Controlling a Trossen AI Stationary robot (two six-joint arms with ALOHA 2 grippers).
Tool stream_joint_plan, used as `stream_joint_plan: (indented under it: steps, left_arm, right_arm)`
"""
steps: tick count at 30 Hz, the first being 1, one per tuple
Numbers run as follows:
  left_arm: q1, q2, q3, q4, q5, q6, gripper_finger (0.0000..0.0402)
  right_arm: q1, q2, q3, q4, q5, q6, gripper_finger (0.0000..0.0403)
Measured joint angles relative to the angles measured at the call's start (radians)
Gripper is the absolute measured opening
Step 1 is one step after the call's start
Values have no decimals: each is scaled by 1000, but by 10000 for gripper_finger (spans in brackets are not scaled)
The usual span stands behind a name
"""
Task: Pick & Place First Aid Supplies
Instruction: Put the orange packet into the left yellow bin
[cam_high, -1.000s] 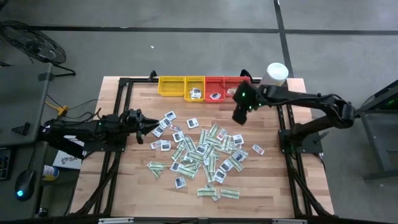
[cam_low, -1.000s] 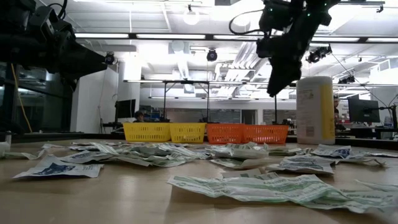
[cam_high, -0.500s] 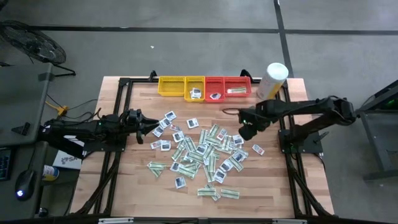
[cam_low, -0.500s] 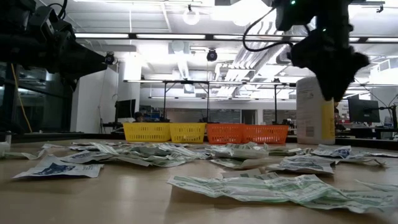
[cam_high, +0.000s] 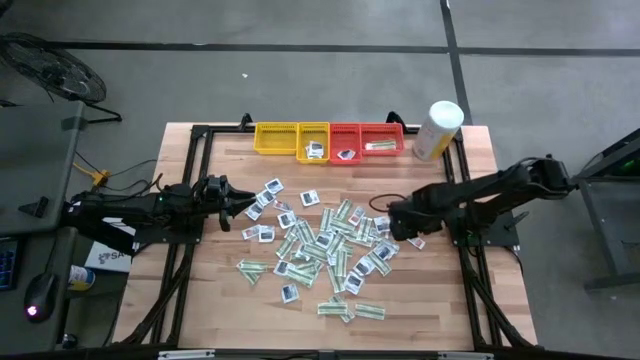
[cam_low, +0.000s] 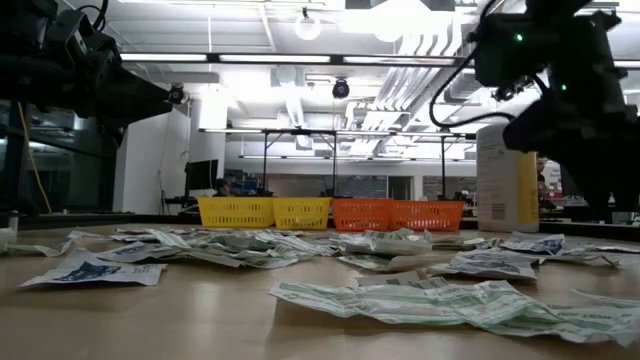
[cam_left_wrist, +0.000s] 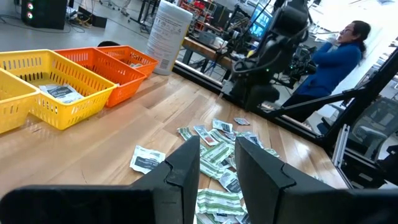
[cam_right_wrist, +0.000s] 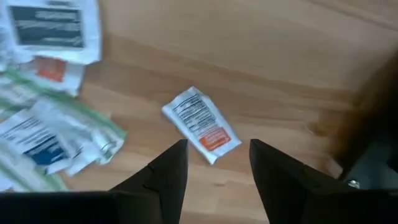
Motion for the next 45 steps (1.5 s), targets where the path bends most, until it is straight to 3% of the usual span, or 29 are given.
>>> stream_joint_plan:
  steps: [14, 27, 38, 45]
  left_arm:
    - [0, 0, 0, 0, 0, 0, 101]
    - [0, 0, 0, 0, 0, 0, 101]
    - [0, 0, 0, 0, 0, 0, 101]
    - [0, 0, 0, 0, 0, 0, 101]
  right_arm:
    - [-19, 0, -131, 223, 44, 18, 154]
    - [-19, 45, -177, 299, 35, -51, 96]
    - [-18, 45, -179, 315, 41, -91, 10]
    - [-17, 37, -163, 308, 58, -95, 1]
